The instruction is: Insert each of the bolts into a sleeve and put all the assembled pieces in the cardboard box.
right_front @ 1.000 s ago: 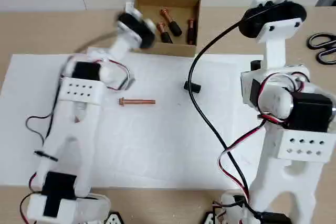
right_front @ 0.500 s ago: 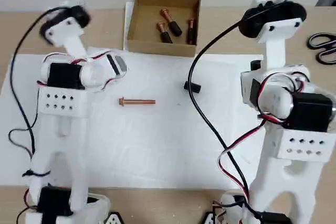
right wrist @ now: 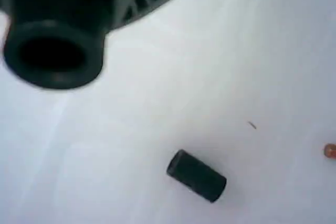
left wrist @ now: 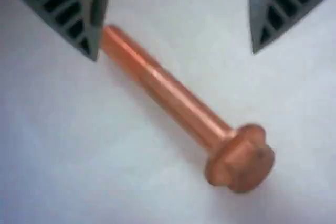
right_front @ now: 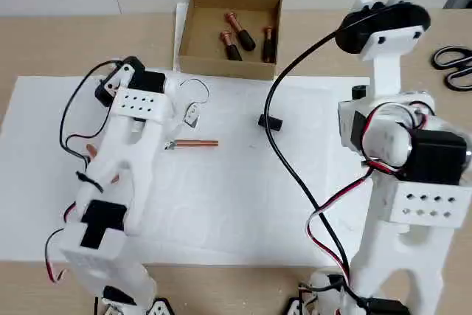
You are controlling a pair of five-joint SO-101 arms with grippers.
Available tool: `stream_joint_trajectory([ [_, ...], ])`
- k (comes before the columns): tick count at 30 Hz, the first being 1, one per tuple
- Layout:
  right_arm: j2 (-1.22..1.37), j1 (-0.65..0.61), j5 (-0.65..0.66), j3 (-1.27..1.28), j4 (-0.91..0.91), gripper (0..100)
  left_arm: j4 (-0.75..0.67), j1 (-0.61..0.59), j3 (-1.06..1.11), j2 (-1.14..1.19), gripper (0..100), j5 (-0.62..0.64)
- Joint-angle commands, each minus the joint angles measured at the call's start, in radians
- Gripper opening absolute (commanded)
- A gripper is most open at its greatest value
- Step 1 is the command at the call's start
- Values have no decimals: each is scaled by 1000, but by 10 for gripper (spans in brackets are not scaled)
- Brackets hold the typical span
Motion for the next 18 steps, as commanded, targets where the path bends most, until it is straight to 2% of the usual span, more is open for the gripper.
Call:
stream_joint_trajectory([
  [1, -33, 1, -11, 17, 4, 3, -38, -3, -42, 14, 177, 14],
  [7, -110, 1, -11, 75, -7, 3, -60, -11, -42, 94, 177, 69],
  [18, -174, 1, -11, 87, -5, 3, -94, -11, -42, 199, 171, 78],
])
